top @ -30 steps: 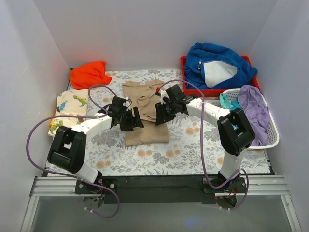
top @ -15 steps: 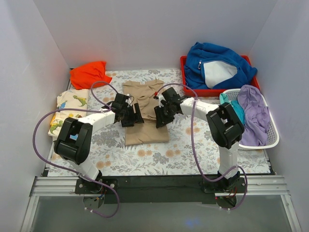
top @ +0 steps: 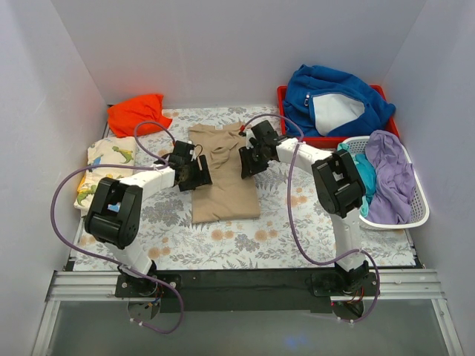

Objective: Fold and stack the t-shirts
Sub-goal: Fold the tshirt

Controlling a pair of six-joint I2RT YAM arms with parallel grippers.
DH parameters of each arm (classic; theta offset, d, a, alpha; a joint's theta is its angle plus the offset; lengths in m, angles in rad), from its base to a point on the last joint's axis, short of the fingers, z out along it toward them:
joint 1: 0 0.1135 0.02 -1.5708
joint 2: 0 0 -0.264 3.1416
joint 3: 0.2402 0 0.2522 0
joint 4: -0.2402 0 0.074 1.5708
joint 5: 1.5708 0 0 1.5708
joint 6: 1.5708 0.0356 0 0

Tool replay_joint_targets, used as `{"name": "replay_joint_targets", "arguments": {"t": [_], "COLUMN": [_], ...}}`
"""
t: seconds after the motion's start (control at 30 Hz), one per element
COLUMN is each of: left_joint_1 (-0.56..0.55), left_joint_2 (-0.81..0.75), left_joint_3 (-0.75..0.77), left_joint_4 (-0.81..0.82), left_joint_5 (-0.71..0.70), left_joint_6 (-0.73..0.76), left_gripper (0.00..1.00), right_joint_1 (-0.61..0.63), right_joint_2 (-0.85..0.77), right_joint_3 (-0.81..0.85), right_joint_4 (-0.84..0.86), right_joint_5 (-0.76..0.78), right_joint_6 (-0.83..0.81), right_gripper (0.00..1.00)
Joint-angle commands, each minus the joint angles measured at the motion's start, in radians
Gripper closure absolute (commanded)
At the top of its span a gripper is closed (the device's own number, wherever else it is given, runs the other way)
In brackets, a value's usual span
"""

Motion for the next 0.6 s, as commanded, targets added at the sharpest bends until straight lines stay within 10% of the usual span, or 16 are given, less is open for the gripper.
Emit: {"name": "replay_joint_targets", "arguments": {"t": [0.0, 0.57], "left_joint_1": [0.011, 0.015], "left_joint_2": [0.034, -0.087], "left_joint_3": [0.02, -0.109], "left_joint_4": [-0.03, -0.139], "left_joint_5": [-0.096, -0.181], "left_joint_6": [0.025, -0.037], "left_gripper": [0.32, 0.3], "right_joint_1": [-0.024, -0.087], "right_joint_2": [0.042, -0.13], "right_joint_3": [0.059, -0.091], "right_joint_4": [-0.005, -0.013], "right_joint_5": [0.013, 0.099], "right_joint_6": [-0.026, -0.08], "right_gripper": [0.58, 0.57]}}
